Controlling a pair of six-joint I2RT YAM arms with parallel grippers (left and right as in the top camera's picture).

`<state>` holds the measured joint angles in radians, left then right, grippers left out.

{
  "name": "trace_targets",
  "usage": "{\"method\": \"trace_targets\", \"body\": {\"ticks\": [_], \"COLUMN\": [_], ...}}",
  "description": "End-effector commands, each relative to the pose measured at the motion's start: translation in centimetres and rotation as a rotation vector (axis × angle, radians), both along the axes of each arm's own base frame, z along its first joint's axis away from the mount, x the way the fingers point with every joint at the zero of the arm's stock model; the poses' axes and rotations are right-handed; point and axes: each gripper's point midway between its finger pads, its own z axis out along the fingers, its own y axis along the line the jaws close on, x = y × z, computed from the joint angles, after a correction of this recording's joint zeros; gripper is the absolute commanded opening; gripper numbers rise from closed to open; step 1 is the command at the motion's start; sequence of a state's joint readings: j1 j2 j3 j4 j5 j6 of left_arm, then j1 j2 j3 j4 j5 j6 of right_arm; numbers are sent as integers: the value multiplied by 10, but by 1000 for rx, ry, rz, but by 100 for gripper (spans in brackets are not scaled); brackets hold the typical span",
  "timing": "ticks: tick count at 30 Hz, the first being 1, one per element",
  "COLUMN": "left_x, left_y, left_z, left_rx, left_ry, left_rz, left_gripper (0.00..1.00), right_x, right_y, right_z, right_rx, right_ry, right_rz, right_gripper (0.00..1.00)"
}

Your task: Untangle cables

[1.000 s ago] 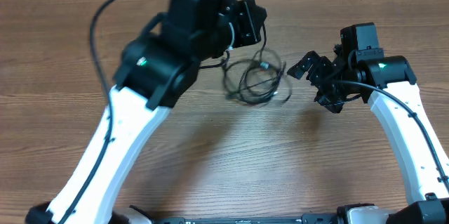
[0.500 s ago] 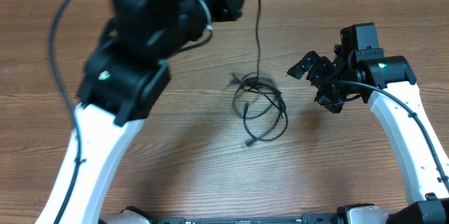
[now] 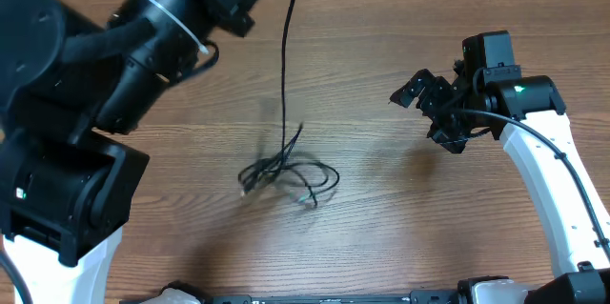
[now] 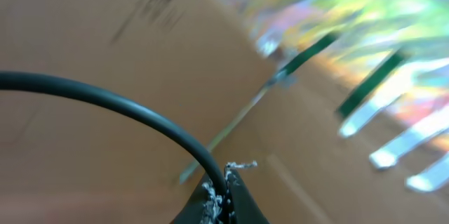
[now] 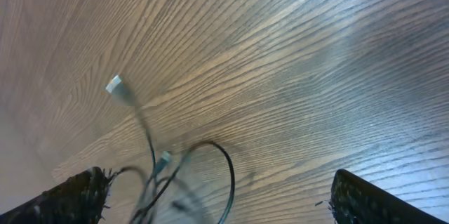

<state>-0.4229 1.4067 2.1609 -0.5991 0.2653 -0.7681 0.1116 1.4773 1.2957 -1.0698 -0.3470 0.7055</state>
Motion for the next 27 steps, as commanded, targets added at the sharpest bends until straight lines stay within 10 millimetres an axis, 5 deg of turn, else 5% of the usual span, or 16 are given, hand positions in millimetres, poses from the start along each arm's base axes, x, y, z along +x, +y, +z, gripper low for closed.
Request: {"method": "trace_targets", "body": {"ticks": [1, 4, 9, 12, 15, 17, 18, 21, 24, 27], "left_x": [41, 50, 37, 30, 43, 63, 79, 93, 88, 62], "left_y": [-10, -24, -19, -7, -12, -18, -24, -39, -57, -58], "left_z": [-49, -49, 35, 59, 31, -15, -59, -94, -67, 6], "left_rx": [140, 129, -22, -90, -36, 74, 152, 190, 79, -97], "left_ry": [95, 73, -258, -338, -222, -77, 62, 159, 92, -135], "left_rz": [47, -4, -8, 5, 1, 17, 13, -49, -166, -275], "left_gripper": [4, 4, 4, 4, 4, 5, 4, 4, 4, 4], "right_x": [3, 3, 3, 3, 3, 3, 3, 3, 3, 3], "right_y": [-2, -2, -2, -2, -2, -2, -2, -2, -3, -2], "right_z": [7, 7, 7, 7, 7, 7, 7, 7, 6, 7], "right_rx": [-13, -13, -13, -13, -13, -13, -13, -13, -13, -13], "right_ry": [-27, -27, -27, -27, -27, -27, -27, -27, -27, -27], "right_rz": [-1, -1, -1, -1, -1, -1, -1, -1, -1, -1], "right_gripper": [100, 100, 100, 100, 100, 100, 100, 100, 100, 100]}}
